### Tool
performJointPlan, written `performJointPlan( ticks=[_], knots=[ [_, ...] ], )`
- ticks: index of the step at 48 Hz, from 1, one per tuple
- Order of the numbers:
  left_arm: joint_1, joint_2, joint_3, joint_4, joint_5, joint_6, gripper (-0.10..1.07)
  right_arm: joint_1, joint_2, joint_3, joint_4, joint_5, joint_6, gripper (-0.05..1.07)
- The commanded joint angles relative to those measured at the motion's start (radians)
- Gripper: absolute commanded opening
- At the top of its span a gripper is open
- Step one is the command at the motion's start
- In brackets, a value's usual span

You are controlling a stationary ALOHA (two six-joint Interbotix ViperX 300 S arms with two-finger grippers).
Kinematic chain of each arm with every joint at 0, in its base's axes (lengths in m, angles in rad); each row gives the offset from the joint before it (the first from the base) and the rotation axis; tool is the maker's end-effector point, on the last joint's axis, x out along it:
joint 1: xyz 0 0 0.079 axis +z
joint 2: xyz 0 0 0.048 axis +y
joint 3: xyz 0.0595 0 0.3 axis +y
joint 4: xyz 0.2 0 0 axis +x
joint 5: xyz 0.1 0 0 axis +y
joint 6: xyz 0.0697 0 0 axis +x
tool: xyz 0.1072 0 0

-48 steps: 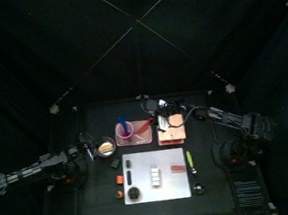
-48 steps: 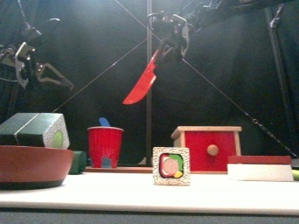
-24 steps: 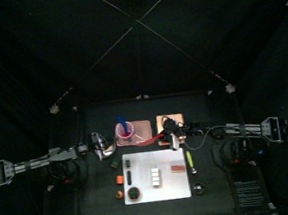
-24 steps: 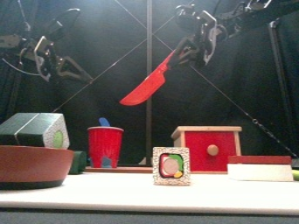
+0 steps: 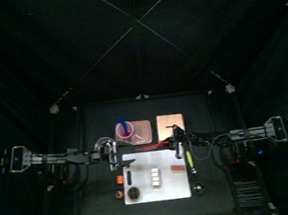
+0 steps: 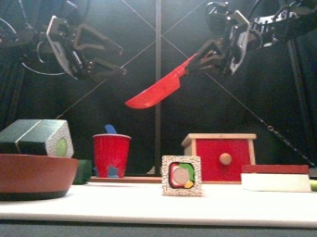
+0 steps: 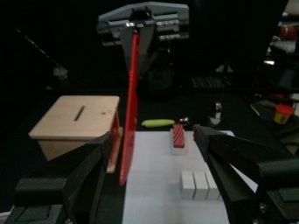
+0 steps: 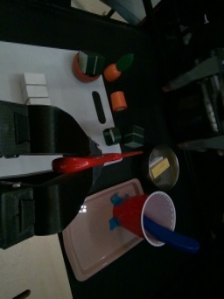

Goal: Cut the white sushi roll

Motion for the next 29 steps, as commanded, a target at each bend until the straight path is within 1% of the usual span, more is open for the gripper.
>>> performJointPlan(
  ticks=[1, 8, 16, 21, 29],
  knots=[
    [-0.005, 0.083, -0.071, -0.006, -0.017, 0.000, 1.02, 0.014, -0.021, -0.011, 0.005, -0.020, 0.002, 0.38],
    [-0.003, 0.198, -0.143, -0.005, -0.017, 0.011, 1.02, 0.034, -0.023, -0.011, 0.005, -0.035, 0.000, 0.38],
    [0.012, 0.276, -0.183, -0.003, -0.015, 0.011, 1.02, 0.048, -0.023, -0.009, 0.005, -0.037, 0.002, 0.38],
    [0.012, 0.290, -0.190, 0.000, -0.012, 0.009, 1.01, 0.054, -0.029, -0.003, 0.005, -0.038, 0.003, 0.38],
    [0.012, 0.272, -0.176, -0.003, -0.012, 0.006, 0.99, 0.054, -0.038, 0.011, 0.014, -0.038, 0.003, 0.38]
  ],
)
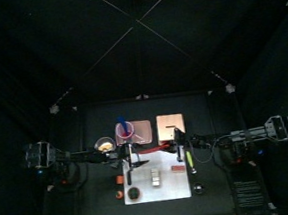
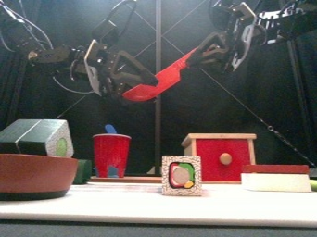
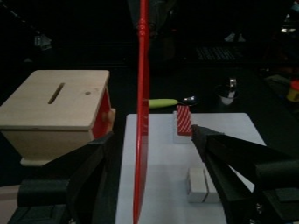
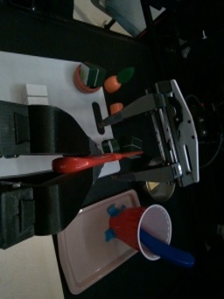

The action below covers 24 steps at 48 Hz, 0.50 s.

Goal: Cut the white sushi roll

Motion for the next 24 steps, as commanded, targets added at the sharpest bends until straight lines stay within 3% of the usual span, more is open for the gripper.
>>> performJointPlan(
  ticks=[1, 13, 24],
  knots=[
    [0.002, -0.023, -0.006, 0.000, -0.005, -0.005, 0.98, 0.003, -0.026, -0.003, 0.012, -0.011, 0.000, 0.38],
    [0.002, -0.021, 0.006, -0.003, 0.002, -0.003, 0.81, 0.009, -0.032, 0.002, 0.018, -0.017, 0.000, 0.38],
    [0.005, -0.011, 0.006, 0.000, 0.005, 0.000, 0.52, 0.015, -0.032, 0.009, 0.021, -0.017, 0.002, 0.38]
  ],
)
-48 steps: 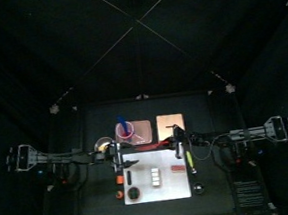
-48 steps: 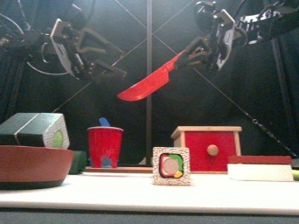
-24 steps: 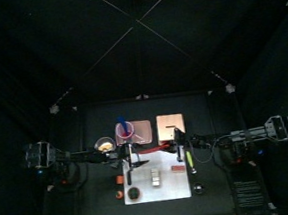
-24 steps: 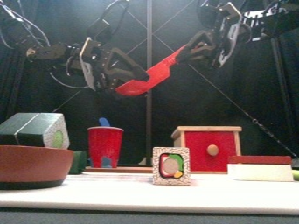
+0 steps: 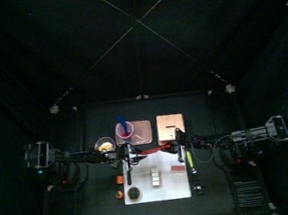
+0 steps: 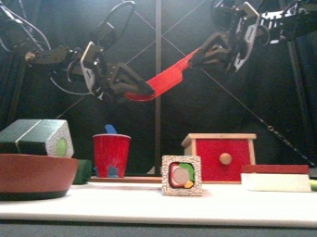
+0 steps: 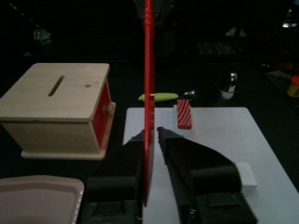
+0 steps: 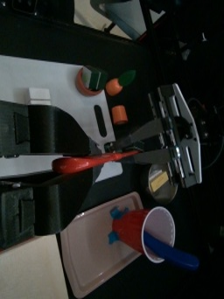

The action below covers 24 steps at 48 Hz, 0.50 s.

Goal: Cut the white sushi roll

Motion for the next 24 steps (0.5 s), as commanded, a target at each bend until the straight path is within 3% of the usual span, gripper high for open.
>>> performJointPlan(
  ticks=[1, 12, 24],
  knots=[
    [0.003, -0.005, -0.009, 0.002, -0.005, 0.003, 0.48, 0.006, -0.021, -0.006, 0.006, -0.011, 0.002, 0.38],
    [-0.002, -0.005, -0.008, 0.002, 0.043, 0.002, 0.26, 0.041, -0.011, 0.028, 0.060, -0.014, 0.002, 0.38],
    [-0.009, -0.009, -0.005, 0.000, 0.227, -0.002, 0.23, 0.106, 0.048, 0.104, 0.210, -0.006, 0.003, 0.38]
  ],
)
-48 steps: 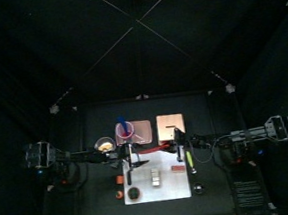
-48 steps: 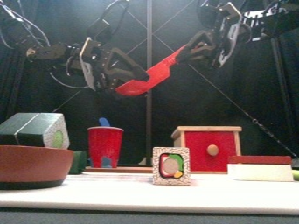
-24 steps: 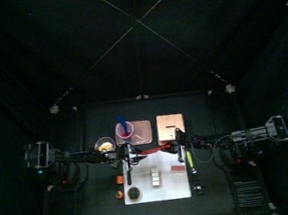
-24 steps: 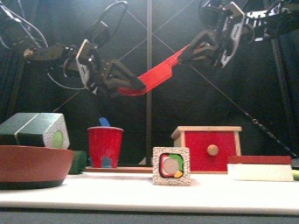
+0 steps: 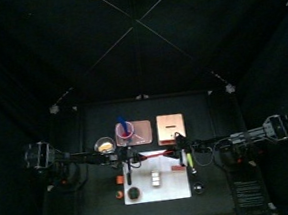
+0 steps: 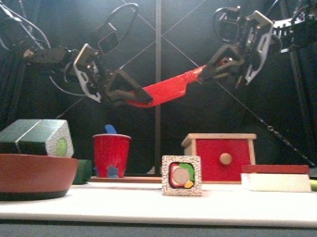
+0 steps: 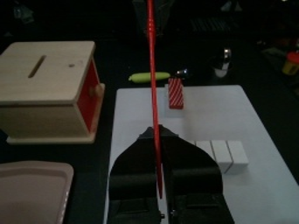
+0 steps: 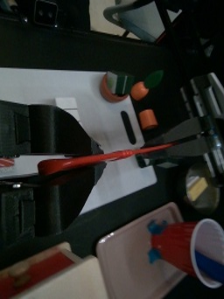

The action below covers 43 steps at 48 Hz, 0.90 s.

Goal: Cut the white sushi roll

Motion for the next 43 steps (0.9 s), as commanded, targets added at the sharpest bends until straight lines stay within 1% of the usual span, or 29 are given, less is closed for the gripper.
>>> performJointPlan(
  ticks=[1, 4, 9, 18, 23, 25, 29, 32, 38, 43],
  knots=[
    [0.002, -0.009, 0.002, -0.005, 0.095, 0.000, 0.23, 0.040, 0.015, 0.020, 0.080, 0.011, 0.003, 0.38],
    [-0.003, -0.014, -0.002, -0.005, 0.155, 0.000, 0.23, 0.054, 0.035, 0.029, 0.123, 0.012, 0.003, 0.38],
    [-0.008, -0.015, -0.005, -0.005, 0.201, 0.002, 0.23, 0.074, 0.075, 0.038, 0.172, 0.023, 0.002, 0.38],
    [-0.037, -0.014, -0.002, -0.003, 0.209, 0.005, 0.23, 0.091, 0.158, 0.023, 0.216, 0.066, 0.002, 0.37],
    [-0.055, -0.006, 0.000, -0.006, 0.207, 0.002, 0.23, 0.094, 0.189, 0.000, 0.218, 0.091, 0.000, 0.32],
    [-0.060, -0.002, 0.000, -0.006, 0.207, 0.003, 0.23, 0.094, 0.196, -0.009, 0.210, 0.097, 0.000, 0.27],
    [-0.064, 0.012, 0.006, -0.006, 0.186, 0.003, 0.23, 0.094, 0.199, -0.017, 0.199, 0.095, 0.000, 0.19],
    [-0.066, 0.029, 0.017, -0.003, 0.135, 0.003, 0.23, 0.094, 0.199, -0.018, 0.193, 0.091, 0.000, 0.15],
    [-0.077, 0.066, 0.038, -0.002, 0.014, 0.009, 0.23, 0.094, 0.201, -0.005, 0.169, 0.077, -0.003, 0.15],
    [-0.081, 0.097, 0.041, 0.003, -0.031, 0.011, 0.23, 0.098, 0.201, 0.014, 0.132, 0.060, -0.003, 0.15]
  ],
)
